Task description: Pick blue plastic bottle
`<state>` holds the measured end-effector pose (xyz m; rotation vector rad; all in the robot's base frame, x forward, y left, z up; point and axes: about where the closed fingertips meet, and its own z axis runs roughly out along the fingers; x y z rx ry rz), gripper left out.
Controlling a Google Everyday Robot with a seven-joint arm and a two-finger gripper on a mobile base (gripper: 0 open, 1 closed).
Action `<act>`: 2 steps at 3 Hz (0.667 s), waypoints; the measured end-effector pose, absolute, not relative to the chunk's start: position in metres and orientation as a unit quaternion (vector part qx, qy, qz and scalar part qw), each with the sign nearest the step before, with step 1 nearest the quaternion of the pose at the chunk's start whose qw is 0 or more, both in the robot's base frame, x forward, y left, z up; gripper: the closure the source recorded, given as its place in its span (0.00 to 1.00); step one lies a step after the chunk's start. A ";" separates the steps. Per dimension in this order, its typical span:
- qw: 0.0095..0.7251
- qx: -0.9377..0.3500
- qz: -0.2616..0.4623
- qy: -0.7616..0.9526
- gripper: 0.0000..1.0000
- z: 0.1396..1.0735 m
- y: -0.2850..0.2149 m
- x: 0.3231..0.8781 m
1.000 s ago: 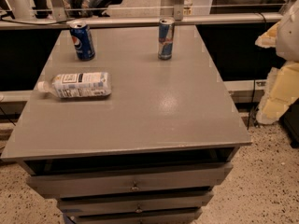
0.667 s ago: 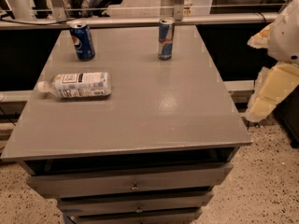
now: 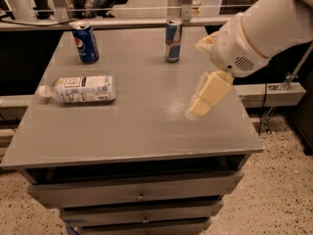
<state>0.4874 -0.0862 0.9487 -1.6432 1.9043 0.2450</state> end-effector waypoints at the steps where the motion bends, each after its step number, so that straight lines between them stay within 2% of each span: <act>1: 0.352 -0.628 0.143 0.680 0.00 0.933 -0.012 0.518; 2: 0.352 -0.628 0.143 0.680 0.00 0.933 -0.012 0.518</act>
Offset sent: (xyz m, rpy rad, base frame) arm 0.0235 0.0634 -0.0161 0.1113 -0.0166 0.0774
